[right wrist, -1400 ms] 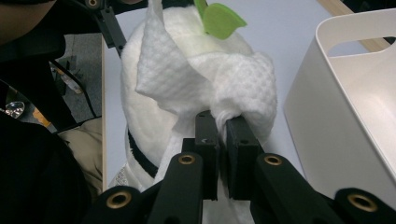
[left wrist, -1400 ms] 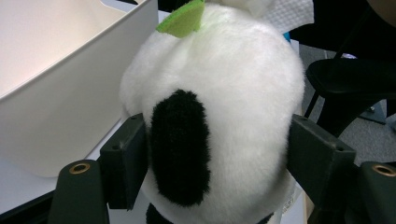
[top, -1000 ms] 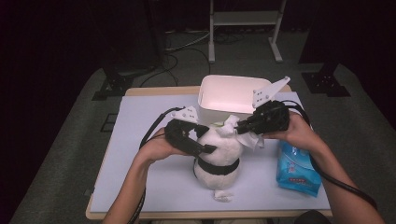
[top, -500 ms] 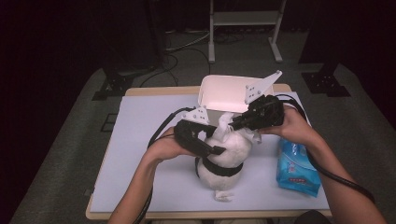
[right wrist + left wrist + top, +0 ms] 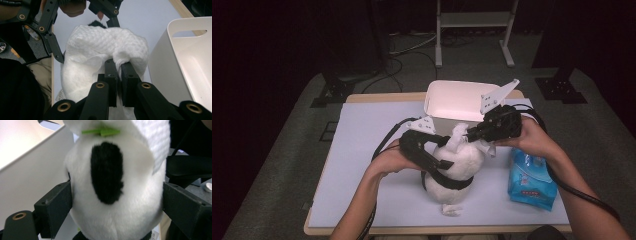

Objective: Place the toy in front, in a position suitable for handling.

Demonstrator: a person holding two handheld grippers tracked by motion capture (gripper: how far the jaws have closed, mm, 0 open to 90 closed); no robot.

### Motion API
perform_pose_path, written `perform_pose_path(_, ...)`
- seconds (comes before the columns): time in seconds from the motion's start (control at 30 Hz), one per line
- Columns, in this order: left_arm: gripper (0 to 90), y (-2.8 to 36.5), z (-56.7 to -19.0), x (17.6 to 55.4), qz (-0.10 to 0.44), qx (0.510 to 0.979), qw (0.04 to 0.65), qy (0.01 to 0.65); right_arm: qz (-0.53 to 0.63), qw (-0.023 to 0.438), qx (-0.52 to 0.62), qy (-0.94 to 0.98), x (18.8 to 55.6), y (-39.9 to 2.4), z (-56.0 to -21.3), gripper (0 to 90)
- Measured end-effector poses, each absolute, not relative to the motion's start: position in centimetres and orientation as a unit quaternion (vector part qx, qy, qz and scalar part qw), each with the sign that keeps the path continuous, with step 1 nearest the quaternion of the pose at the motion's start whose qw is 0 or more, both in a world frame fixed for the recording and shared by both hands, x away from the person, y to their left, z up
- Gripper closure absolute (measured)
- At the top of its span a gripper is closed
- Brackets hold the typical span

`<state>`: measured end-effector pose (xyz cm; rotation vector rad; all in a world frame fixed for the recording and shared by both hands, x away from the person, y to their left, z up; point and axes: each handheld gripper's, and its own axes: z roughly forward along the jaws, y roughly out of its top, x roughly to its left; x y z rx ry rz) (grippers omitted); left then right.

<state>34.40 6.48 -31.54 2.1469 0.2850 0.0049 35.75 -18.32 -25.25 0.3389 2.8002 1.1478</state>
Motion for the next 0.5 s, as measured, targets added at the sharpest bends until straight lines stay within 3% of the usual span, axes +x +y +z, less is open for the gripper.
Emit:
perform_pose_path(0.43,7.7,6.3,-33.7,34.6,-0.021,0.871,0.478,0.114,0.375,0.047,0.123,0.918,35.7,-19.4,-25.6,84.6)
perform_pose_path(0.5,15.8,6.3,-33.8,34.6,-0.019,0.866,0.486,0.116,0.374,0.049,0.125,0.918,35.7,-19.5,-25.7,84.5)
